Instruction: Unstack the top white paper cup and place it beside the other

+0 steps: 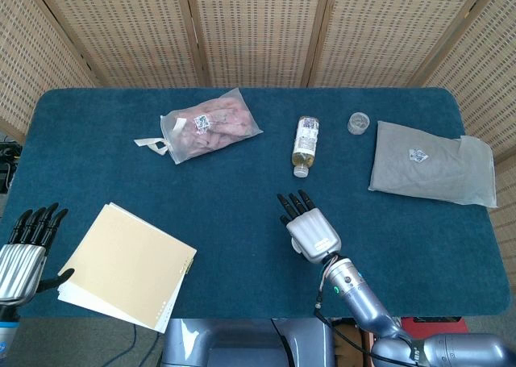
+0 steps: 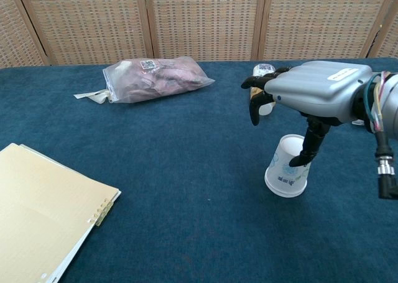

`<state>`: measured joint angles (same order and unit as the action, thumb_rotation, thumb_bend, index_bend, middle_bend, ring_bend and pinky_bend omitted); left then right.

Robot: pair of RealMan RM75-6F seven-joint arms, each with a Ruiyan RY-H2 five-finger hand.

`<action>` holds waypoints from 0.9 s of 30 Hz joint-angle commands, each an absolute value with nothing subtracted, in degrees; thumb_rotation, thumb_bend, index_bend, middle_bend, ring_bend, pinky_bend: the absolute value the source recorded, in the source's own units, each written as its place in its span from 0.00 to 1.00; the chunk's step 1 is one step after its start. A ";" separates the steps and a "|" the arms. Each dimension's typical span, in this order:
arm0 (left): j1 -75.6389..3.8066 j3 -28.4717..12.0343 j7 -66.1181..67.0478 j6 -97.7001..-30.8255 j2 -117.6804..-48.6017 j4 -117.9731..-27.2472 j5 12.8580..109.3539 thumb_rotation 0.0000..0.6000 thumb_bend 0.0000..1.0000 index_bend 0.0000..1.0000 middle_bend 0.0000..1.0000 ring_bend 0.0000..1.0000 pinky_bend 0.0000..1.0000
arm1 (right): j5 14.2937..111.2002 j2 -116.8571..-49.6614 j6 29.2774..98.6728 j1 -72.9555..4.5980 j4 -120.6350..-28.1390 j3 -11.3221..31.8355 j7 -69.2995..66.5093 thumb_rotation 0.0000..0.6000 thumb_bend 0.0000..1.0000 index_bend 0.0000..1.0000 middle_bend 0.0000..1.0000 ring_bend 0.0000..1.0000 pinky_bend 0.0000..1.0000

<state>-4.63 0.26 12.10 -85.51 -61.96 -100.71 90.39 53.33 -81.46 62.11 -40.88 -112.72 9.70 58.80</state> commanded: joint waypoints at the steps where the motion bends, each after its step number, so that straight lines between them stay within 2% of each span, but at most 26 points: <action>1: -4.64 0.28 12.14 -85.45 -61.98 -100.73 90.37 1.00 0.15 0.00 0.00 0.00 0.00 | 52.28 -81.39 62.97 -41.55 -112.82 9.15 59.59 1.00 0.14 0.30 0.00 0.00 0.00; 27: -4.75 0.58 12.27 -85.33 -61.97 -101.10 91.14 1.00 0.15 0.00 0.00 0.00 0.00 | 46.01 -82.96 68.21 -45.63 -110.70 6.33 64.19 1.00 0.15 0.30 0.01 0.00 0.00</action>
